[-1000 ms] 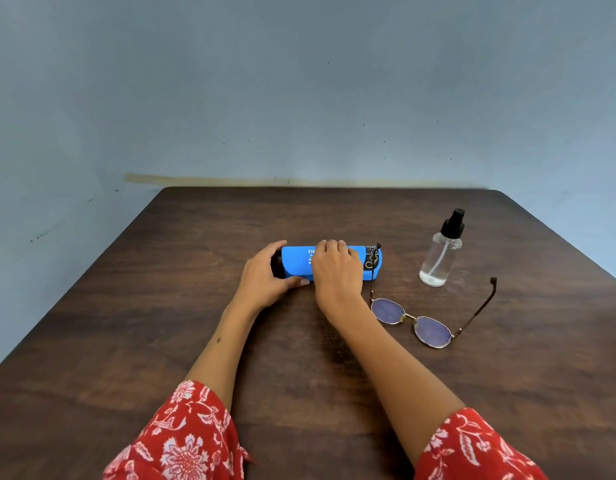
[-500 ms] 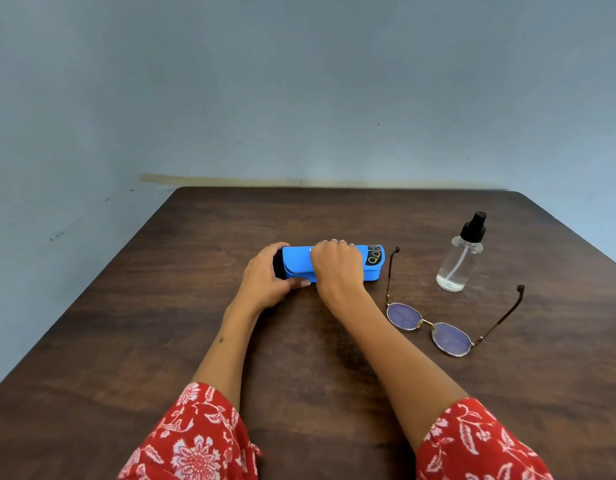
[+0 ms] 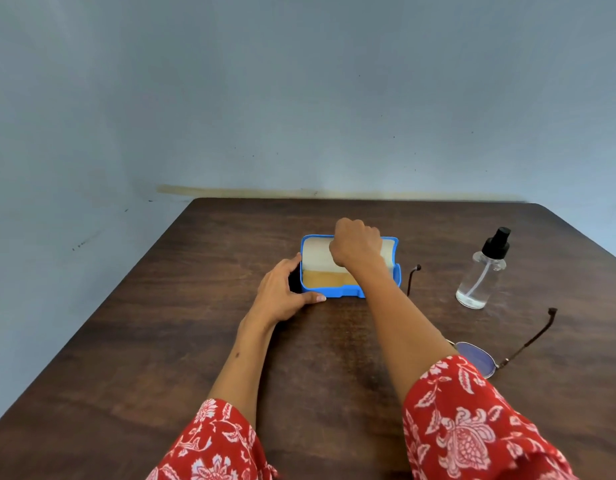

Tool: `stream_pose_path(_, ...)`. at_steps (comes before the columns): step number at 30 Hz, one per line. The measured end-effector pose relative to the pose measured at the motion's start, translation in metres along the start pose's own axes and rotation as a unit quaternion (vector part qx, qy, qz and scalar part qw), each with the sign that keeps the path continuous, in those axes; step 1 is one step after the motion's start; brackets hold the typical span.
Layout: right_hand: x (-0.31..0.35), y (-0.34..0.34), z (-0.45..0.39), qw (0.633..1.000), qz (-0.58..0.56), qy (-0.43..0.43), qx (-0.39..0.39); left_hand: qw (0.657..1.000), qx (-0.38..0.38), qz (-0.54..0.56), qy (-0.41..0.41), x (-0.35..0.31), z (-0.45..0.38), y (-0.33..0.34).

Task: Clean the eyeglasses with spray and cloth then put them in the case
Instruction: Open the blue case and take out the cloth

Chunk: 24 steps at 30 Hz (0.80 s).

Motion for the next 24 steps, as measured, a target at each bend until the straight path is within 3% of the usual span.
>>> stream_pose_path(3, 0.002, 0.002, 0.0, 1.0, 0.007, 0.014, -0.019, 1.0, -0.002, -0.003, 0.003, 0.0, 0.0, 0.0)
stream_pose_path(8, 0.0, -0.018, 0.033, 0.991, -0.025, 0.061, -0.113, 1.0, -0.016, -0.004, 0.014, 0.0, 0.001, -0.002)
stream_pose_path(12, -0.028, -0.007, 0.057, 0.984, -0.105, 0.137, -0.034, 1.0, -0.019, -0.006, 0.02, -0.002, 0.002, -0.001)
stream_pose_path(24, -0.042, 0.029, 0.045, 0.98, -0.037, 0.187, 0.05, 0.999, -0.024, -0.014, 0.018, -0.006, 0.005, -0.004)
Point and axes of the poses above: each hand's wrist, its own z-axis away from the middle knuckle, its own y-axis out of the palm, x = y × z, the point moved 9 cm from there along -z, towards the middle knuckle, and after that the axes turned 2 degrees about z, right-handed, at the moved point
